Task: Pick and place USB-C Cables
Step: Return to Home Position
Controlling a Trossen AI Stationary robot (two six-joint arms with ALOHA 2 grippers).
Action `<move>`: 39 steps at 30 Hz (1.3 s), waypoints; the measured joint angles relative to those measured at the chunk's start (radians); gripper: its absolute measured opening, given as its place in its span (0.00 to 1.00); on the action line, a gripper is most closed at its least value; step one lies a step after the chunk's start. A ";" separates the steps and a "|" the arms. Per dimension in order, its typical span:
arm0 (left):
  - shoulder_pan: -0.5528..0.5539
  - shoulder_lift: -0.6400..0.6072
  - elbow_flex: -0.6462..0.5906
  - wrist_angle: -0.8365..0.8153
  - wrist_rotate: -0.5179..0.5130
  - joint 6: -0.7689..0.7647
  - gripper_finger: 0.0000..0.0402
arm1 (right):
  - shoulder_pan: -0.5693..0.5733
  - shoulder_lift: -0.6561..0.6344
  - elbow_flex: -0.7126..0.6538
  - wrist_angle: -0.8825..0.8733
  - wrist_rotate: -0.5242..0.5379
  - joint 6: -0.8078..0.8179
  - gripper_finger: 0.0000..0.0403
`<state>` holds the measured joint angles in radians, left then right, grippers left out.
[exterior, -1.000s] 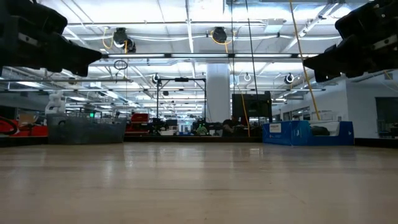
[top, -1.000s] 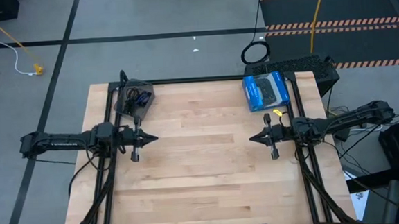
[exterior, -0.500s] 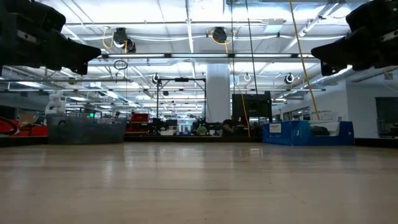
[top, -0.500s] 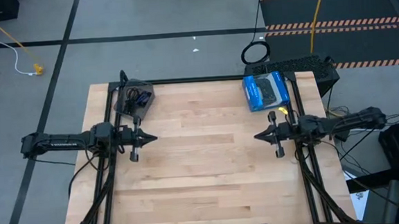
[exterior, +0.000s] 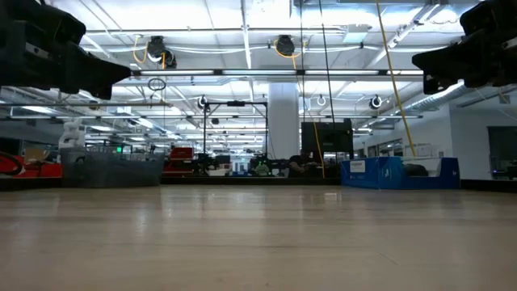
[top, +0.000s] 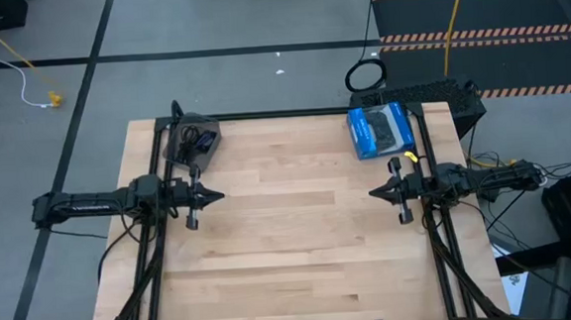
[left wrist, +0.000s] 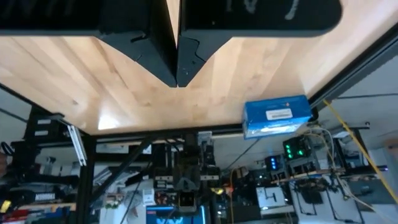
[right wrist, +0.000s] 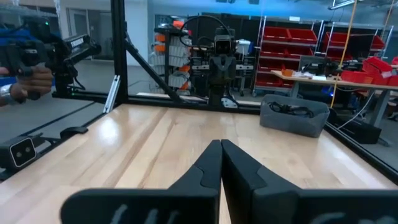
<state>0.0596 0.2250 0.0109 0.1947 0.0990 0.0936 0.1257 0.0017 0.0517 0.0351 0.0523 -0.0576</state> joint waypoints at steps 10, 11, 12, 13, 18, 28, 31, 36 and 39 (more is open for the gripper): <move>0.021 -0.142 0.000 -0.079 0.058 -0.001 0.03 | 0.000 0.000 0.000 -0.007 0.001 -0.018 0.00; 0.021 -0.156 0.000 -0.093 0.058 0.001 0.02 | 0.000 0.000 0.000 -0.007 0.001 -0.018 0.00; 0.021 -0.170 0.000 -0.106 0.058 0.003 0.02 | 0.000 0.000 0.000 -0.007 0.002 -0.018 0.00; 0.021 -0.185 0.000 -0.128 0.058 0.004 0.01 | 0.000 0.000 0.000 -0.007 0.002 -0.018 0.00; 0.021 -0.223 0.000 -0.153 0.057 0.003 0.02 | 0.000 0.000 0.000 -0.008 0.002 -0.026 0.00; 0.021 -0.223 0.000 -0.136 0.055 0.010 0.02 | 0.000 0.000 0.000 -0.010 0.023 -0.051 0.00; 0.021 -0.223 0.000 -0.146 0.025 0.016 0.01 | 0.000 0.000 0.000 -0.010 0.051 -0.051 0.00; 0.021 -0.223 0.000 -0.156 0.012 0.008 0.03 | 0.000 0.000 0.000 -0.010 0.051 -0.044 0.00; 0.021 -0.223 0.000 -0.163 0.012 0.002 0.04 | 0.000 0.000 0.000 -0.013 0.051 -0.041 0.00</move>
<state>0.0803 0.0025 0.0109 0.0313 0.1108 0.0957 0.1257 0.0021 0.0513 0.0218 0.1028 -0.0991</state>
